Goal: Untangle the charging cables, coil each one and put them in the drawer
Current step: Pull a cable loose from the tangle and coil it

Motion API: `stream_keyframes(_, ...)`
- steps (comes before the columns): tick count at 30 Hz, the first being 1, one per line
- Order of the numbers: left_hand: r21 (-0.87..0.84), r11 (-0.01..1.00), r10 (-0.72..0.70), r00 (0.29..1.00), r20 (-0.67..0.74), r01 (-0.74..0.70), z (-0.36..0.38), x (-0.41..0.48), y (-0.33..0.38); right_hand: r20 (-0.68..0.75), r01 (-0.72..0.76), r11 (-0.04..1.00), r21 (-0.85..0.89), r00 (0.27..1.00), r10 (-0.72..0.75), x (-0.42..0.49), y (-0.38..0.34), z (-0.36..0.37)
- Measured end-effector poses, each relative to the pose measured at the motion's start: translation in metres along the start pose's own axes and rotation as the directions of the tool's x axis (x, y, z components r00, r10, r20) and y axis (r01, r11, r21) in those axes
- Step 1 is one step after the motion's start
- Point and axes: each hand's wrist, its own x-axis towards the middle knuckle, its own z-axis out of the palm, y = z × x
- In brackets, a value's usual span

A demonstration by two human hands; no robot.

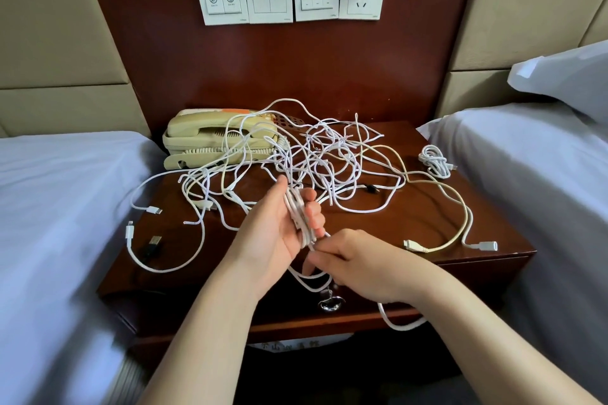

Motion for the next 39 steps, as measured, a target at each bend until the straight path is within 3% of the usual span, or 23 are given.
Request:
stream_keyframes(6,0.175,0.983,0.076,0.99,-0.118,-0.054,0.002,0.007,0.001,0.023,0.055,0.996,-0.072,0.998,-0.053,-0.008,-0.006,0.002)
stream_keyframes(11,0.367,0.929,0.019,0.981,-0.191,0.053,-0.014,0.025,-0.009,-0.041,0.175,0.983,-0.059,0.983,-0.177,-0.011,-0.009,0.002)
stream_keyframes(15,0.48,0.877,0.07,0.996,-0.057,-0.034,-0.022,0.016,-0.014,-0.215,0.246,0.969,0.025,0.948,-0.235,-0.01,-0.007,-0.004)
stream_keyframes(19,0.662,0.741,-0.186,0.981,0.05,0.107,-0.008,0.012,-0.016,-0.306,0.282,0.943,0.175,0.926,-0.22,-0.011,0.0,-0.012)
stream_keyframes(22,0.569,0.816,-0.216,0.967,0.134,0.104,-0.002,0.003,-0.012,-0.355,0.277,0.947,0.165,0.912,-0.205,-0.008,0.0,-0.013)
stream_keyframes(24,0.461,0.87,-0.267,0.953,0.142,0.175,0.011,-0.003,-0.002,-0.38,0.277,0.92,0.278,0.911,-0.16,-0.006,-0.003,-0.014)
stream_keyframes(30,0.477,0.845,-0.383,0.896,0.223,0.242,0.004,-0.016,0.003,-0.302,0.371,0.898,0.237,0.907,-0.295,-0.01,0.002,-0.021)
stream_keyframes(35,0.4,0.899,-0.271,0.943,0.196,0.175,0.001,-0.024,0.005,-0.313,0.336,0.923,0.189,0.911,-0.268,-0.002,0.009,-0.017)
stream_keyframes(39,0.464,0.883,-0.045,0.997,-0.062,0.069,0.008,-0.024,0.001,-0.375,0.306,0.947,0.098,0.893,-0.25,0.004,0.01,-0.011)
